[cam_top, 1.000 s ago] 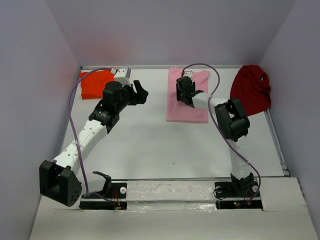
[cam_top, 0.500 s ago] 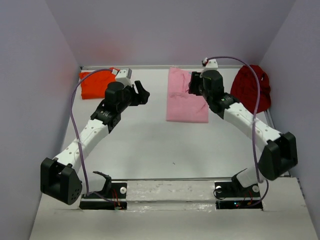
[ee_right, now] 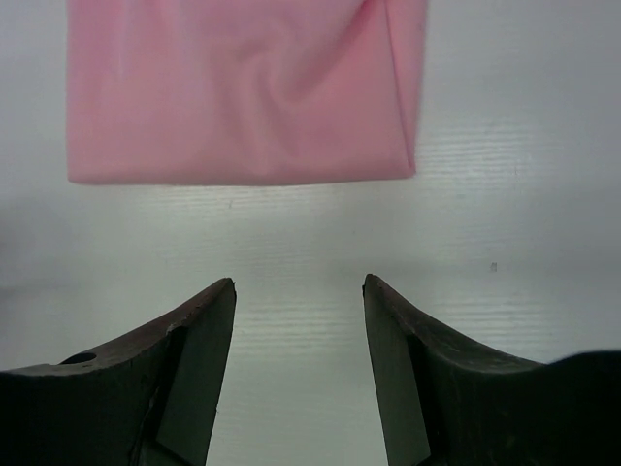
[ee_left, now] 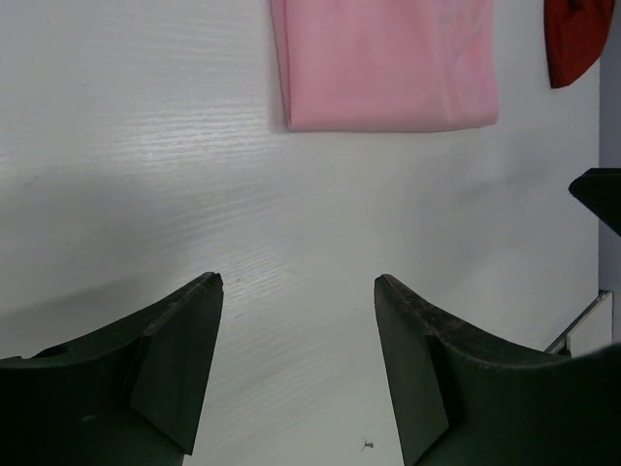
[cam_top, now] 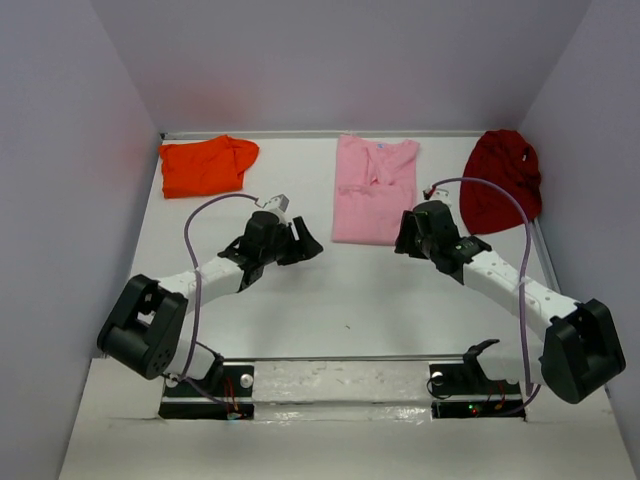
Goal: Fold and stack the t-shirts
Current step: Fold the tshirt
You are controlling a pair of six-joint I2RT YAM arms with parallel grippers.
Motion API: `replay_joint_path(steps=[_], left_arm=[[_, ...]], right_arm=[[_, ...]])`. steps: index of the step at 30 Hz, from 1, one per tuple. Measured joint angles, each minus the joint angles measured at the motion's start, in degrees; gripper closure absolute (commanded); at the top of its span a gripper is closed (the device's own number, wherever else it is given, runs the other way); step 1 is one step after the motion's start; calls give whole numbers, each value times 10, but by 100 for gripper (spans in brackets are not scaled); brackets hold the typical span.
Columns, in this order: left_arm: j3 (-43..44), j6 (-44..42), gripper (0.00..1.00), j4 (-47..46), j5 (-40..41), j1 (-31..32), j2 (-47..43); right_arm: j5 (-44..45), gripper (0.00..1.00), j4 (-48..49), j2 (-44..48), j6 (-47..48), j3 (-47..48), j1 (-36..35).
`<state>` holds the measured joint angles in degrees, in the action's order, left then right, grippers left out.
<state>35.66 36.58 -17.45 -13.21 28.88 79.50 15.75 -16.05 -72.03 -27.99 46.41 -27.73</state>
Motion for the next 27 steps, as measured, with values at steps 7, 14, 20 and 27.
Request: replay_joint_path(steps=[7,14,20,27], left_arm=[[0,9,4,-68,-2,21,46],[21,3,3,-92,-4,29,133],[46,2,3,-102,-3,37,157],[82,-11,3,-84,32,56,162]], right_arm=[[3,17,-16,11,-32,-14,0],[8,16,-17,-47,-49,-13,0],[39,14,-11,-55,-55,-13,0],[86,15,-19,-140,-70,26,0]])
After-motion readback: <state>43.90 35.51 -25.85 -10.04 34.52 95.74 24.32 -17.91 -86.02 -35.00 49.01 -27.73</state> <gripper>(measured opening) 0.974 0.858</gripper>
